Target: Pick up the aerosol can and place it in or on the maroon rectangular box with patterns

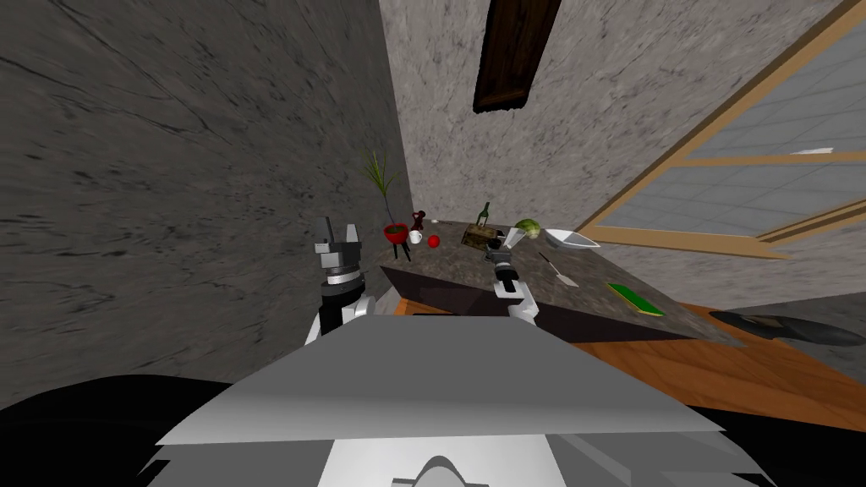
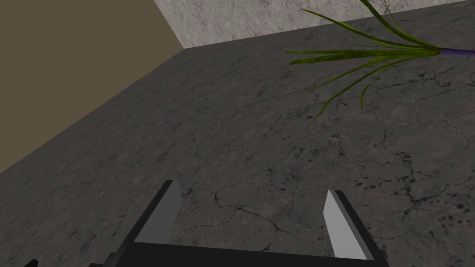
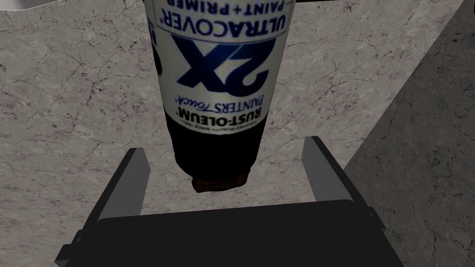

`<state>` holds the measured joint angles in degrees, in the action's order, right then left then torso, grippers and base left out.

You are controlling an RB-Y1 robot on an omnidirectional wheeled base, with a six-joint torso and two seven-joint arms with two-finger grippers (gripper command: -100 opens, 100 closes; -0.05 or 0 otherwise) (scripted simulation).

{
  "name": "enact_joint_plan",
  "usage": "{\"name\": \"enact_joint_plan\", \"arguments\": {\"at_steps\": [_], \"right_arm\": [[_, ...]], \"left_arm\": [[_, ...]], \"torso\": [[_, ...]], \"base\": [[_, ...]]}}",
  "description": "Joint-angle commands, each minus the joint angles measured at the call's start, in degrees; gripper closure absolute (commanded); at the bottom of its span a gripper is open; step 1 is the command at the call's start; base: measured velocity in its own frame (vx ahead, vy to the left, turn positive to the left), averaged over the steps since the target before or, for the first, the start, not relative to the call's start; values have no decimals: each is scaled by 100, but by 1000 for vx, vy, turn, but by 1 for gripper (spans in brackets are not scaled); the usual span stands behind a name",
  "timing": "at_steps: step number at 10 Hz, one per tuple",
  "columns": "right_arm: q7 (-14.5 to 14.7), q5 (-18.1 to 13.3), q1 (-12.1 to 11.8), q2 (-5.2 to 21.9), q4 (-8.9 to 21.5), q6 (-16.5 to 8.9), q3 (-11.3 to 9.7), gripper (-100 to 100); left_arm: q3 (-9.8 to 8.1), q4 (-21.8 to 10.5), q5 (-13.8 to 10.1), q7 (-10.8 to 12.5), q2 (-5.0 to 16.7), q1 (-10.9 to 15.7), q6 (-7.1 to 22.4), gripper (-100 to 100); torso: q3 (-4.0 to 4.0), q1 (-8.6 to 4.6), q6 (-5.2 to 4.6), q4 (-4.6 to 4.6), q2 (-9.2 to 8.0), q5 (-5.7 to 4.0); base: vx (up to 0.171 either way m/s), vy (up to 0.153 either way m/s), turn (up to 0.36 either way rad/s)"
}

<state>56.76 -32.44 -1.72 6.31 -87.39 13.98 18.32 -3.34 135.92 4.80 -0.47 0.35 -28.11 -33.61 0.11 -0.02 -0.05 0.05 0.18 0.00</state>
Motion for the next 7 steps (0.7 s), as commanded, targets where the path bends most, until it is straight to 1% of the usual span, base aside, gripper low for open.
{"name": "enact_joint_plan", "arguments": {"at_steps": [1, 2, 3, 4, 7], "right_arm": [[-43, 5, 96, 70, -55, -167, -20, -100], [-61, 6, 137, 100, -78, -238, -28, -100], [-28, -3, 106, 50, -57, -161, -19, -100], [-29, -3, 114, 51, -60, -180, -20, 100], [-30, -2, 117, 56, -65, -177, -13, 100]], "left_arm": [[0, 0, 0, 0, 0, 0, 0, 0], [0, 0, 0, 0, 0, 0, 0, 0], [0, 0, 0, 0, 0, 0, 0, 0], [0, 0, 0, 0, 0, 0, 0, 0], [0, 0, 0, 0, 0, 0, 0, 0]], "torso": [[0, 0, 0, 0, 0, 0], [-3, -4, 2, -2, -3, 0], [-1, -8, 1, -1, 0, -1], [-7, -3, -1, -2, -12, -1], [-8, 5, 4, 0, -17, -3]], "base": [[37, -13, 55], [54, -26, 49], [16, -8, 6], [1, -2, -18], [0, 0, 0]]}}
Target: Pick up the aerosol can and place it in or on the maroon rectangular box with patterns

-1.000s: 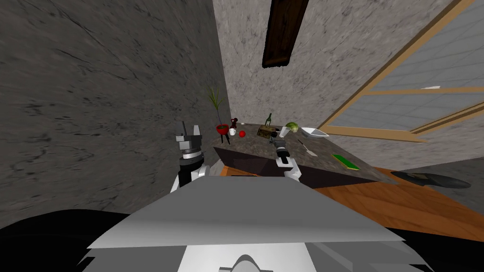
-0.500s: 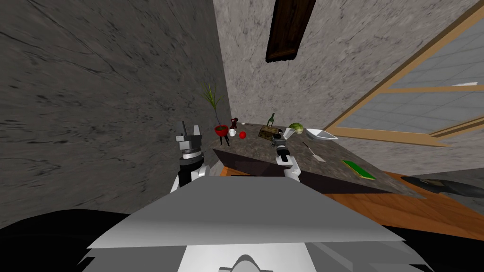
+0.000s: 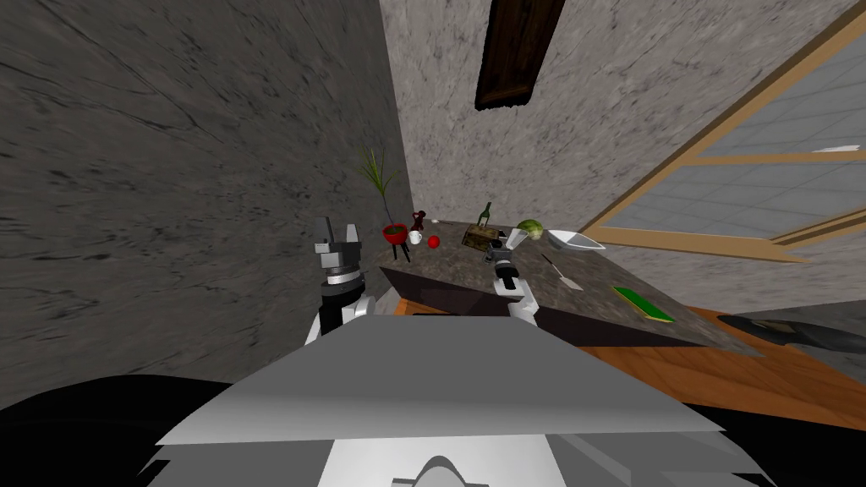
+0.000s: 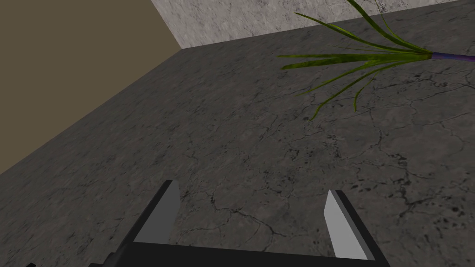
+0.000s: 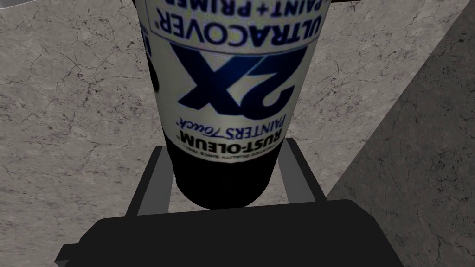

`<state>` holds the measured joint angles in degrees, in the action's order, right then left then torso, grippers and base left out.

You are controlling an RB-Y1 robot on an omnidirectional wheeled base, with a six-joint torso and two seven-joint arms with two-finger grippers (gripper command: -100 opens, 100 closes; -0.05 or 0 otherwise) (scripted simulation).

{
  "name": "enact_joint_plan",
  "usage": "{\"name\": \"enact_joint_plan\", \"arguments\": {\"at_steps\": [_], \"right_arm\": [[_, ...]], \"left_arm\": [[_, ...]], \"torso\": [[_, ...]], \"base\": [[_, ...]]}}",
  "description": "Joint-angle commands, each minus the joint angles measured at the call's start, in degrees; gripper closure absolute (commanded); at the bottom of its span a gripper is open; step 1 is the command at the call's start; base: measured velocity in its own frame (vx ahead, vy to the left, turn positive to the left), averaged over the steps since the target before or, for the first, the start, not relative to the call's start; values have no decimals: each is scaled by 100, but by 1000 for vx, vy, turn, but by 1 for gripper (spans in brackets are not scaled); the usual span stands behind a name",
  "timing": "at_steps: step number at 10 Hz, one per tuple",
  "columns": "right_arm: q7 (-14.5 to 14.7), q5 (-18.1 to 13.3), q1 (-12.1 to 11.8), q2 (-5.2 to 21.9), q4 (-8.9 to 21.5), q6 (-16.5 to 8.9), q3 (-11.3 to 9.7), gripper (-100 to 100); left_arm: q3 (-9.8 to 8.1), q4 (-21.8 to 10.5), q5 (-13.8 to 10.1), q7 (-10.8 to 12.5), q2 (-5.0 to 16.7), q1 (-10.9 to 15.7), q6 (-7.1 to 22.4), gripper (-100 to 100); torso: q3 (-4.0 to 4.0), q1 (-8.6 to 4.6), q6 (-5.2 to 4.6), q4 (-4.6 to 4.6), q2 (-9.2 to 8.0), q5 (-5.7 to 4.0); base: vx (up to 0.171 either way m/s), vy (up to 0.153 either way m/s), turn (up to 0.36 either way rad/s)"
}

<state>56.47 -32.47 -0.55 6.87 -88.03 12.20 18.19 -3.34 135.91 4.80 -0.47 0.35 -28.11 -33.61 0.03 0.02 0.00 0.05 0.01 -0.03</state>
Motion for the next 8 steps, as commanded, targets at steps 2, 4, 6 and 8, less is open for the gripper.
{"name": "enact_joint_plan", "arguments": {"at_steps": [2, 4, 6, 8], "right_arm": [[0, 0, 0, 0, 0, 0, 0, 0], [13, 7, -28, -14, 32, 107, 22, 100], [1, 20, -75, -32, 34, 137, 22, 100], [-27, 43, -112, -48, 27, 127, 21, 100]], "left_arm": [[0, 0, 0, 0, 0, 0, 0, 0], [0, 0, 0, 0, 0, 0, 0, 0], [0, 0, 0, 0, 0, 0, 0, 0], [1, 0, 0, 0, -1, 2, 0, 0]], "torso": [[0, -1, 0, 0, 0, 0], [0, 2, -11, 17, -17, -14], [2, -5, -9, 18, -15, -16], [-34, 2, -31, 40, -114, -43]], "base": [[0, 0, 0], [-19, 12, -29], [-64, 10, -13], [-237, 55, -40]]}}
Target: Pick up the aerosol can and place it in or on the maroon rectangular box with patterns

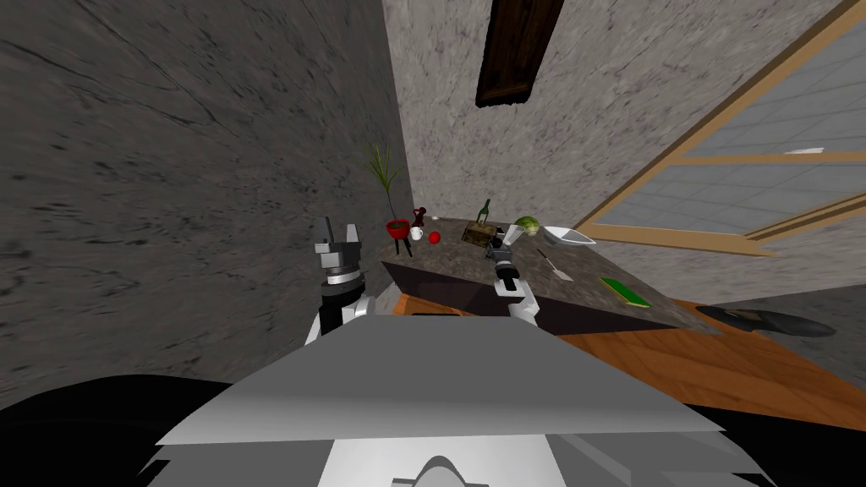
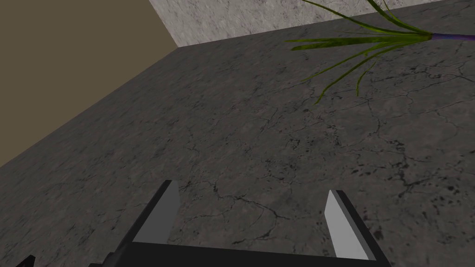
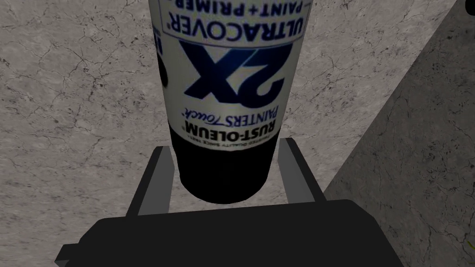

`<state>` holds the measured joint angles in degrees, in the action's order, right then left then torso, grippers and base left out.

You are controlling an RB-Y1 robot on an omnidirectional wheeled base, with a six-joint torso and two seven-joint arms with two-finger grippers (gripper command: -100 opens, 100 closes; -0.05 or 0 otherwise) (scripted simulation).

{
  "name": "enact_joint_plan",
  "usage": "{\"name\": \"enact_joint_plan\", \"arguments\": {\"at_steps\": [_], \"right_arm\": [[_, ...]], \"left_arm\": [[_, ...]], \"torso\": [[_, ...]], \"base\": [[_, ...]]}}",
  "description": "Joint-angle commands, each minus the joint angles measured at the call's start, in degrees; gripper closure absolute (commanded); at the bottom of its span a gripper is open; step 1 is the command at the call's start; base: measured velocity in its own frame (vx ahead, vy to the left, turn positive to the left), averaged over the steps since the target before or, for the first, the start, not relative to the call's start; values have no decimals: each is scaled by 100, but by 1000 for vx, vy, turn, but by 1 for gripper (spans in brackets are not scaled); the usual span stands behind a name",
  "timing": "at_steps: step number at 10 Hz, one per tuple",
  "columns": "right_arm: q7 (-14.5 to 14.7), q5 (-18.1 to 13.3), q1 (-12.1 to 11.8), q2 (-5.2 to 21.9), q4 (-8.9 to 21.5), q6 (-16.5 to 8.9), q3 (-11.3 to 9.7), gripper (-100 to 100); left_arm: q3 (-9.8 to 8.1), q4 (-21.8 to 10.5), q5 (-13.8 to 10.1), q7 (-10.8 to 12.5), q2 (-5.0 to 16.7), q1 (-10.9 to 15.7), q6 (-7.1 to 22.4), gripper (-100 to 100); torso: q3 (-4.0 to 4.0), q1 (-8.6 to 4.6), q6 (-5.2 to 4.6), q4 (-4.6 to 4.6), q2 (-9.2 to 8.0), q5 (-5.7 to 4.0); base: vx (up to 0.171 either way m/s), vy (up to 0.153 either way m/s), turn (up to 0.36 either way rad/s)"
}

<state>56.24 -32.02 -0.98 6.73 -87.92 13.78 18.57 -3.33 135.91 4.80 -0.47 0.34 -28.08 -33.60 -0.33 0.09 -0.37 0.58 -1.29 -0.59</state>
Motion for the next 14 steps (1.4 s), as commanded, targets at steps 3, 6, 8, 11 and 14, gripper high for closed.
{"name": "enact_joint_plan", "arguments": {"at_steps": [3, 6, 8, 11, 14], "right_arm": [[-156, 118, -128, -65, -15, -123, 5, 100], [-368, 287, -107, -77, -50, -293, 59, 100], [-601, 466, -7, -57, -68, -514, 138, 100], [-828, 629, 164, 14, -52, -766, 234, 100], [-1084, 786, 493, 212, 51, -1118, 380, 100]], "left_arm": [[0, 0, 0, 0, 0, 1, 0, 0], [0, 0, 0, 0, 0, 1, 0, 0], [-1, 0, 0, 0, 1, 0, 0, 0], [-1, 0, 0, 0, 1, -1, 0, 0], [-1, 0, 0, 0, 2, -2, 0, 0]], "torso": [[-2, -9, -14, 27, -32, -28], [-3, -39, -28, 44, -51, -52], [5, -56, -27, 41, -31, -54], [9, -73, -27, 38, -18, -59], [34, -94, -21, 42, 32, -63]], "base": [[-244, 57, -26], [-252, 38, 4], [-195, -6, 65], [-154, -26, 80], [-38, -74, 165]]}}
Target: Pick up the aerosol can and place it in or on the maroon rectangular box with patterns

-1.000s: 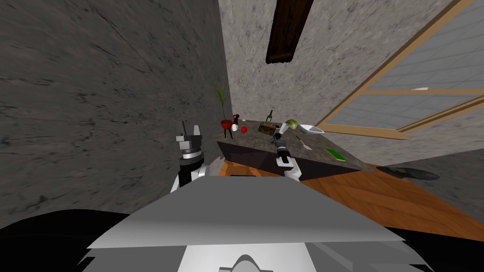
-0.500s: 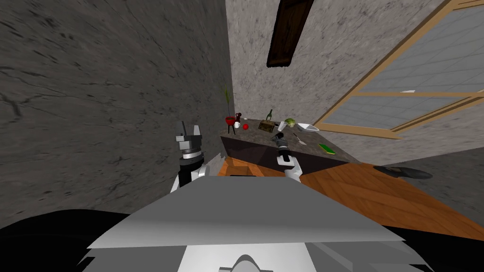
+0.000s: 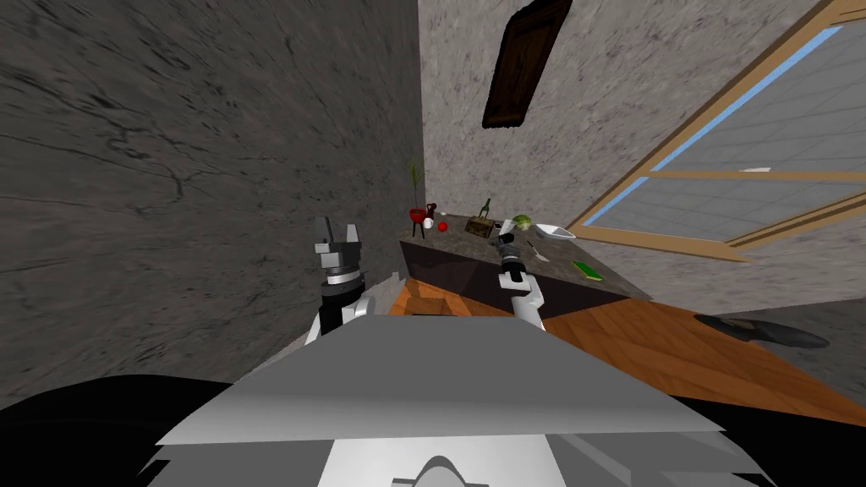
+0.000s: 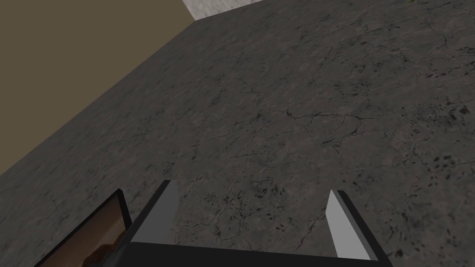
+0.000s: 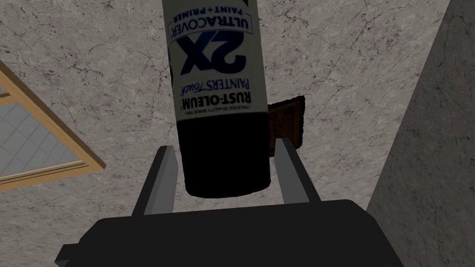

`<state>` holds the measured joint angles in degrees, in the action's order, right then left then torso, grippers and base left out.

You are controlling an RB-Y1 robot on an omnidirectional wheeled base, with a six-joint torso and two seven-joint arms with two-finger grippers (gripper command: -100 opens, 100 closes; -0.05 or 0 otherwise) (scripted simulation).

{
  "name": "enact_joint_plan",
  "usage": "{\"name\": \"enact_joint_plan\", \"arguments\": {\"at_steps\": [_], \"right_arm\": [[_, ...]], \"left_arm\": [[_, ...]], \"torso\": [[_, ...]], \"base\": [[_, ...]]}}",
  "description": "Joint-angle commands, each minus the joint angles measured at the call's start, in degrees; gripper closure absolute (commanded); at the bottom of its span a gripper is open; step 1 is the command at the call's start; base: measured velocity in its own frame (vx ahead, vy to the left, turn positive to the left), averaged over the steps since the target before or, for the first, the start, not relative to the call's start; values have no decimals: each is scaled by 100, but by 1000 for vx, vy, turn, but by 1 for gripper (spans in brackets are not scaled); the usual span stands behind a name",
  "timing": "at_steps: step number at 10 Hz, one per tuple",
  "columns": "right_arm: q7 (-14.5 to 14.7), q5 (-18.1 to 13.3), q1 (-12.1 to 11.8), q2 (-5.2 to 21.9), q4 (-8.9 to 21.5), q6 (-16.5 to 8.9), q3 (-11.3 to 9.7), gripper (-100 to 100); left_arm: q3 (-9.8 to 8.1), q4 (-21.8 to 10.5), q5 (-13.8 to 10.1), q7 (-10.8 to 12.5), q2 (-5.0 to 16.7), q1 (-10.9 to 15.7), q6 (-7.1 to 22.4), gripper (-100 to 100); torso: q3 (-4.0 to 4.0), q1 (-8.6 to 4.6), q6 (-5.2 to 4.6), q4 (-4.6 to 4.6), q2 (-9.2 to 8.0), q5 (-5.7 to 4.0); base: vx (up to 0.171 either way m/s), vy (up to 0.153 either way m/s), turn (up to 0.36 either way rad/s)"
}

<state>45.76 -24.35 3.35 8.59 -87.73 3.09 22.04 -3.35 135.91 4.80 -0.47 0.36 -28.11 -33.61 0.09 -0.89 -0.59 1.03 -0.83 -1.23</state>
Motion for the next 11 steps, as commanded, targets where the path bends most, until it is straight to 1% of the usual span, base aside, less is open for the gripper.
{"name": "enact_joint_plan", "arguments": {"at_steps": [1, 5, 11], "right_arm": [[-87, 43, 160, 93, 75, -135, 72, 100], [-231, 69, 612, 427, 321, -462, 225, 100], [-244, -99, 1370, 1070, 871, -852, 431, 100]], "left_arm": [[0, 0, 0, 0, 0, 0, 0, 0], [0, 0, 0, 0, 0, -1, 0, 0], [-1, 0, 0, 0, 0, -2, 0, 0]], "torso": [[0, 0, 0, 0, 0, 0], [14, 13, 0, 3, 26, 12], [23, 28, 4, 2, 46, 30]], "base": [[10, -75, 158], [35, -72, 163], [85, -96, 196]]}}
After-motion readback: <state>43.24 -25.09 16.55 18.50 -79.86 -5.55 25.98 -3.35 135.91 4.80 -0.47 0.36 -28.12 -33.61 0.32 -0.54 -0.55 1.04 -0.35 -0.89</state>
